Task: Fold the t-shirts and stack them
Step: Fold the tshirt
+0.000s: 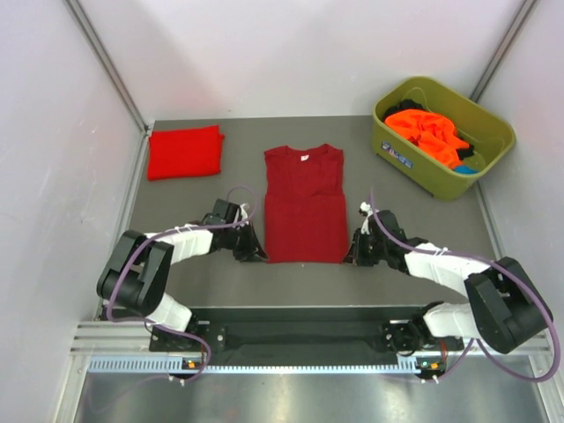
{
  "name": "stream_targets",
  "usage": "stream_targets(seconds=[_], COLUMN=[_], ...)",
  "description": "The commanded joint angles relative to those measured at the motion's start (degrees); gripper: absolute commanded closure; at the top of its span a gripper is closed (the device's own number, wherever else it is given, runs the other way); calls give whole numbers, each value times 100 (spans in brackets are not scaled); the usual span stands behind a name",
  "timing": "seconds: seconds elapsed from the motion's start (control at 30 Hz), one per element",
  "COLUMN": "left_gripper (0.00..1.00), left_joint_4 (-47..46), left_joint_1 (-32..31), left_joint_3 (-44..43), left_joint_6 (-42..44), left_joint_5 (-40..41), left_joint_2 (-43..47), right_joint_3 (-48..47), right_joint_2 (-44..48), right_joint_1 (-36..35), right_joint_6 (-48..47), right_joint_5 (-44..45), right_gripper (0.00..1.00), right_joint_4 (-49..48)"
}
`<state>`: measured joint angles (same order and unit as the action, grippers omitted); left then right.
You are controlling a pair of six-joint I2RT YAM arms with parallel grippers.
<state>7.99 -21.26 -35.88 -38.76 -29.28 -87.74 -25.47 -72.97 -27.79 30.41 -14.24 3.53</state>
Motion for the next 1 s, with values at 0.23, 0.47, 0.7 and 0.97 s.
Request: stream_targets(seconds=[0.23,0.47,0.7,0.97], left_gripper=[100,100,100,100], left_joint_4=[826,1319,1635,1934], left_joint_1=[-555,-573,-581,-441], left_joint_3=[-183,-86,-498,-2018], left_joint_6=[-570,-685,-721,-369], left_joint_5=[616,687,897,1618], left_joint_2=[1268,1769,2051,1454], right_joint_3=[16,86,-264,-1635], right_joint_2=[1433,2373,2701,1779], right_joint_1=[-297,-622,-631,-465], right_joint_6=[-97,122,88,-334], right_joint_5=[466,747,940,1529], right_gripper=[100,100,100,100], right_joint_4=[1035,1659,1888,2090])
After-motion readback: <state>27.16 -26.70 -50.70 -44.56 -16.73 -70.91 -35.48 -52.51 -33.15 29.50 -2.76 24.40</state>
